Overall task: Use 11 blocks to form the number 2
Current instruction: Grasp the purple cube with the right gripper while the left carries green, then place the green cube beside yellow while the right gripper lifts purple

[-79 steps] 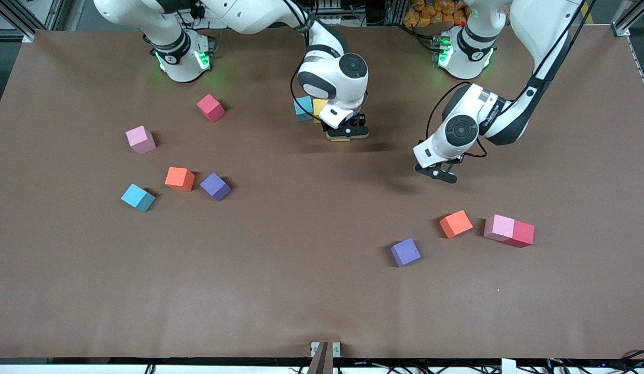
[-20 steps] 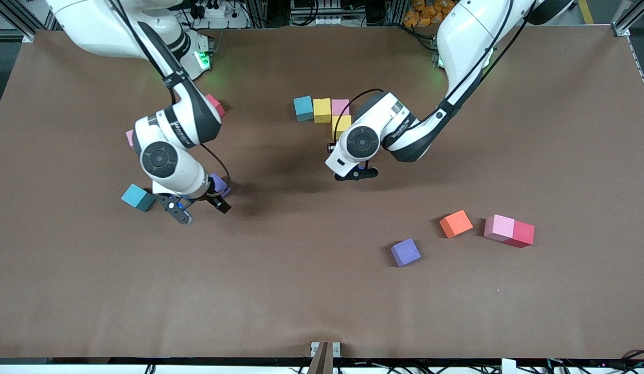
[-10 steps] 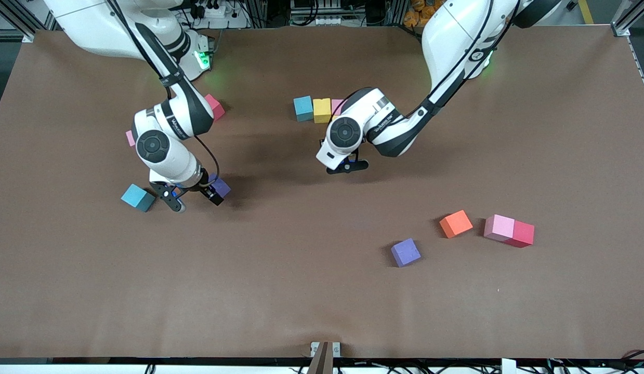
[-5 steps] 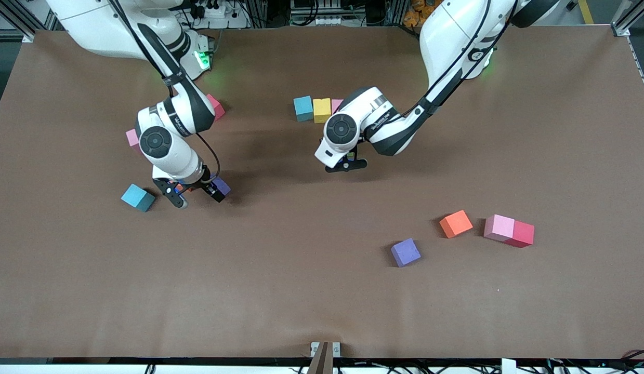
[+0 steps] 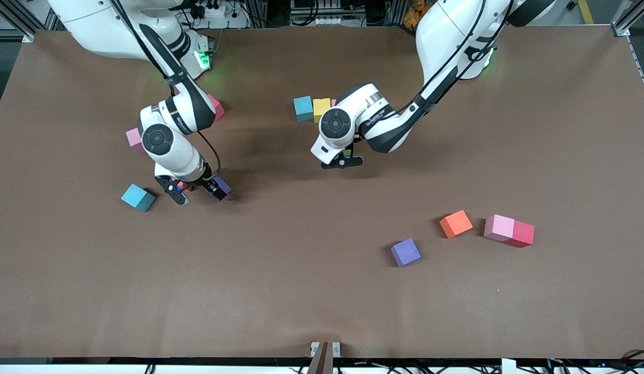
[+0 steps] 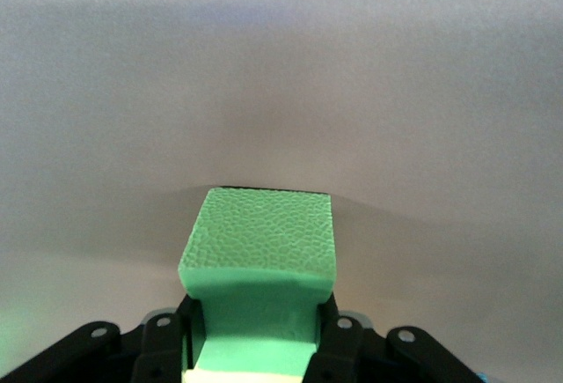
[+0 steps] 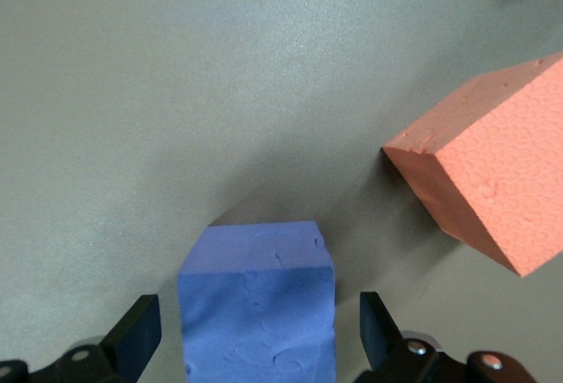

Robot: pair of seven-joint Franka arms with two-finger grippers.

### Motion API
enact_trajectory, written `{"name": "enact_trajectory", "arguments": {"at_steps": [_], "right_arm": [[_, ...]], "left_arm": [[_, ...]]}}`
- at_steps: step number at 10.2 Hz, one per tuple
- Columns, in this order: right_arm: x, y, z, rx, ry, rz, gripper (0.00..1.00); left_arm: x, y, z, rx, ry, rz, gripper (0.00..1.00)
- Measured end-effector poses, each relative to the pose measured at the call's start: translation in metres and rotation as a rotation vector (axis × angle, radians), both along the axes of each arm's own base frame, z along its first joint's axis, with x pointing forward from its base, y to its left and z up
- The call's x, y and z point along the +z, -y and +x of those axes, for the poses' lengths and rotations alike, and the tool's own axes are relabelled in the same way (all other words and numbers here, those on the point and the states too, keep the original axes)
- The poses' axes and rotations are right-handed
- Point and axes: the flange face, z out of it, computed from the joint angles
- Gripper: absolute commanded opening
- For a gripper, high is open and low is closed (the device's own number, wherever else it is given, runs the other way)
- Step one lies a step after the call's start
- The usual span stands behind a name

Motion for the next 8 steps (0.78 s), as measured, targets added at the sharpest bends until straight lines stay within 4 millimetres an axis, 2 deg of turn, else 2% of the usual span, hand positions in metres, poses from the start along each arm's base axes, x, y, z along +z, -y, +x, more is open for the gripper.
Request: {"name": "enact_trajectory", "arguments": {"at_steps": [4,8], "right_arm": [[-0.004,0.023,0.003,0.024,0.008,0.006,1.00],[-0.010,0.018,-0.003,0.036,0.009,0.012,1.00]], "left_arm": [[0.000,0.002,-0.002,-0.007,0.002,0.002,0.48],[-0.001,-0.002,0.002,0.001,0.005,0.004,0.49]]}}
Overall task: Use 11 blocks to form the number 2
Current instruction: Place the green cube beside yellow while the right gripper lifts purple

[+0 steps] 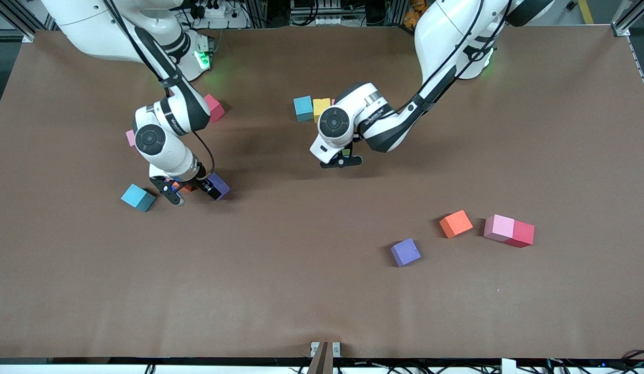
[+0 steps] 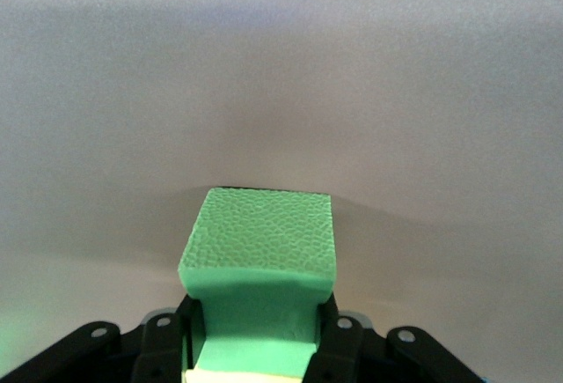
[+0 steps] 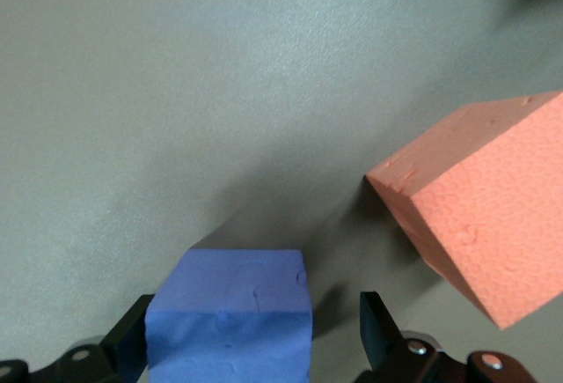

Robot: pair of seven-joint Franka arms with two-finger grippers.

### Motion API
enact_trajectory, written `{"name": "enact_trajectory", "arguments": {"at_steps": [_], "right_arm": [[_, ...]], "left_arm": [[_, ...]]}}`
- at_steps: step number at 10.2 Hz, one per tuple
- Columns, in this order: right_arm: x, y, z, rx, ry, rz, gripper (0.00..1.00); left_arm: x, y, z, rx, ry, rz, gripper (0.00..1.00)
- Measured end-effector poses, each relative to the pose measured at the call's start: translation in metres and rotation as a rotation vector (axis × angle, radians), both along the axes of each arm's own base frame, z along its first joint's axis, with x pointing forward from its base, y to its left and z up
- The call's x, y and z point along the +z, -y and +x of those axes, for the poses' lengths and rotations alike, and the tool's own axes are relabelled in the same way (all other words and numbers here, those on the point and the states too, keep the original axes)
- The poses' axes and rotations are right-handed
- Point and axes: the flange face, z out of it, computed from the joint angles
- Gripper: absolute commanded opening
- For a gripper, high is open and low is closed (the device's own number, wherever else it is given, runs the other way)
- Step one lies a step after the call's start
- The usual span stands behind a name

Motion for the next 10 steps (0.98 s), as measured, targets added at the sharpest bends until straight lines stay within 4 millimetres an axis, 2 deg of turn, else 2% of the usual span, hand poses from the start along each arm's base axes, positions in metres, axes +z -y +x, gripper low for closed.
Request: {"name": "enact_trajectory", "arguments": {"at_steps": [4,5,6,10], "right_arm": [[-0.0010,-0.0012,-0.0006,0.002,-0.001,0.001,0.99],[-0.0016,-0.0012,-0.0008,0.002,-0.002,0.001,0.20],[-0.0023,-0.0013,-0.0010,0.002,-0.003,0.001,0.00],[-0.0031,-0.0019,-0.0008,0.004,-0.001,0.003,0.00]], "left_arm": [[-0.0009,0.0004,-0.0012,-0.002,-0.001,0.001,0.53],[-0.0009,0.0008,-0.0017,-0.004,-0.001,0.001,0.67],[-0.0012,0.0013,-0.0025,-0.005,-0.002,0.001,1.00],[-0.0045,-0.0007,-0.0026,-0.002,-0.007,0.007,1.00]]}}
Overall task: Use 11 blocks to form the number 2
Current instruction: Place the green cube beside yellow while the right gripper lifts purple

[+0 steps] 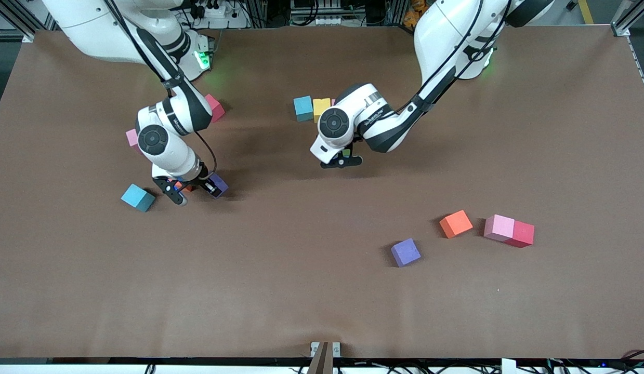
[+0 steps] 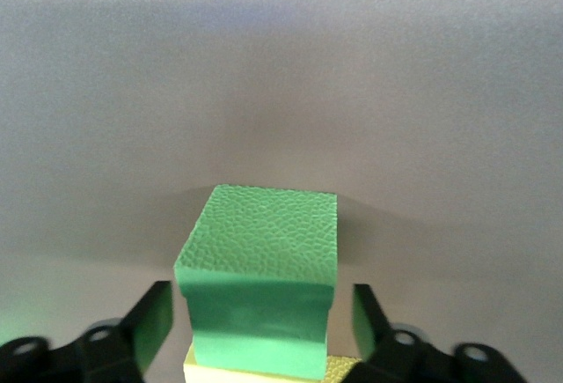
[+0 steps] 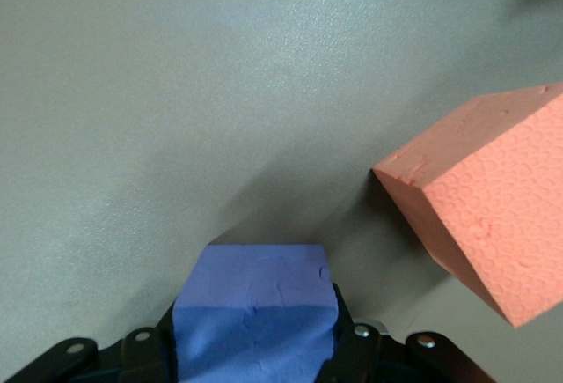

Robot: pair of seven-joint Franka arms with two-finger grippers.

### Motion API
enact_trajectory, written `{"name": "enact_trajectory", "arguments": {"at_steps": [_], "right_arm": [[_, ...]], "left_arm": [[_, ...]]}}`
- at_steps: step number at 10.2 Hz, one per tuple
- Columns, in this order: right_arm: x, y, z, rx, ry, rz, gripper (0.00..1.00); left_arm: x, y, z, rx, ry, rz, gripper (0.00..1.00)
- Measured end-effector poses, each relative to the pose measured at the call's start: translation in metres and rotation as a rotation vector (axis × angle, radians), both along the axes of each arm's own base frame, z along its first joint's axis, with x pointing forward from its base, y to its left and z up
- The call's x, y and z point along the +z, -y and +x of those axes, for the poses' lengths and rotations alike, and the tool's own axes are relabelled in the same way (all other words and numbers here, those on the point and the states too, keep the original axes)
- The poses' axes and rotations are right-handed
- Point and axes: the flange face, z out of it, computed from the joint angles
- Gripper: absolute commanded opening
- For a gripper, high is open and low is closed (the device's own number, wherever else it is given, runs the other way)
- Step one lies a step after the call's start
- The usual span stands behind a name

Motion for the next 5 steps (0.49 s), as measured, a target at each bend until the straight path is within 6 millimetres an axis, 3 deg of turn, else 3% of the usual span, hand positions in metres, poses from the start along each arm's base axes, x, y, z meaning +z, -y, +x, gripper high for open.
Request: {"name": "enact_trajectory", "arguments": {"at_steps": [2,5], "right_arm": [[0.001,-0.011,-0.003,0.007,0.003,0.003,0.00],[0.003,-0.053,-0.017,-0.013,0.004,0.005,0.00]], "left_arm": [[0.000,-0.001,0.001,0.002,0.001,0.000,1.00],[0.024,-0.006,0.017,0.022,0.033,-0.012,1.00]]}}
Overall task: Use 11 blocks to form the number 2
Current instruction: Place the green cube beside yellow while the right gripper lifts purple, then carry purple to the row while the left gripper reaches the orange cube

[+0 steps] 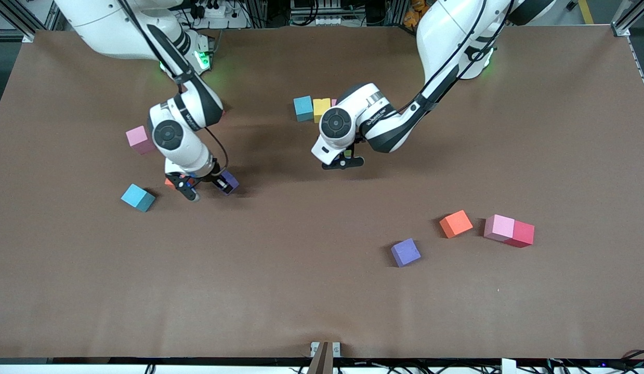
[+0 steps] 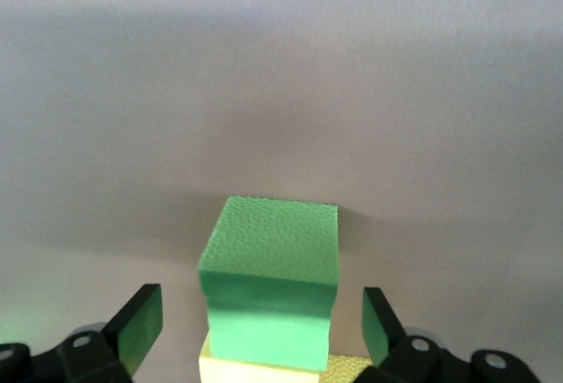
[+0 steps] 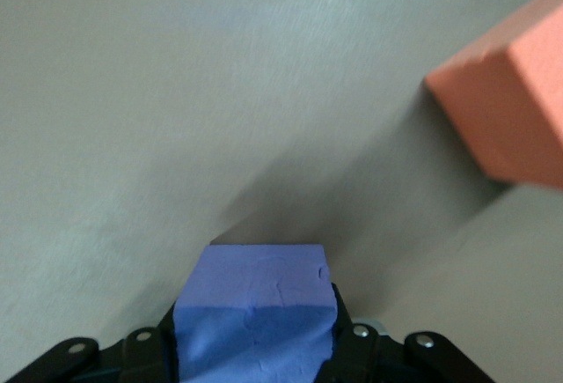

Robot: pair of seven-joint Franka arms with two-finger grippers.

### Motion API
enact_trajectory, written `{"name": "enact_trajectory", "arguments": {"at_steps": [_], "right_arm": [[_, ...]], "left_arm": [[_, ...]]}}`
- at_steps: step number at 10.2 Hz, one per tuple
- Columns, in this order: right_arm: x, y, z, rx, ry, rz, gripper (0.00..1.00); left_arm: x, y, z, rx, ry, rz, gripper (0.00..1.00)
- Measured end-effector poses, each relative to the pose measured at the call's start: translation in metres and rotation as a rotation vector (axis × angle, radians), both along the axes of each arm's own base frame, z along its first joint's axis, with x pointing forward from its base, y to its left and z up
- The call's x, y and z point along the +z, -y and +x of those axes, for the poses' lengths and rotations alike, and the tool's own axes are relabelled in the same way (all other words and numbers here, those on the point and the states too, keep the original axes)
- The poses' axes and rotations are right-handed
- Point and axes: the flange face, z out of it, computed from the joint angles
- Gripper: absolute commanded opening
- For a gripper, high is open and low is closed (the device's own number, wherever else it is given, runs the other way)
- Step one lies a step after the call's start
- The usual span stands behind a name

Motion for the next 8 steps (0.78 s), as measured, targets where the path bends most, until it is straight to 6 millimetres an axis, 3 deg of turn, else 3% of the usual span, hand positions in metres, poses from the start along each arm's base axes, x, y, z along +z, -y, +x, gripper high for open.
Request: {"name": "enact_trajectory", "arguments": {"at_steps": [3,5,8], "right_arm": [[0.014,-0.057,-0.021,-0.082,-0.012,0.014,0.00],[0.027,-0.100,-0.038,-0.171,-0.045,0.011,0.00],[0.041,-0.152,-0.060,-0.320,-0.046,0.018,0.00]], "left_arm": [[0.053,-0.030,0.043,0.073,0.077,-0.023,1.00],[0.089,-0.066,0.081,0.152,0.135,-0.041,1.00],[0.113,-0.126,0.133,0.275,0.177,-0.053,1.00]]}}
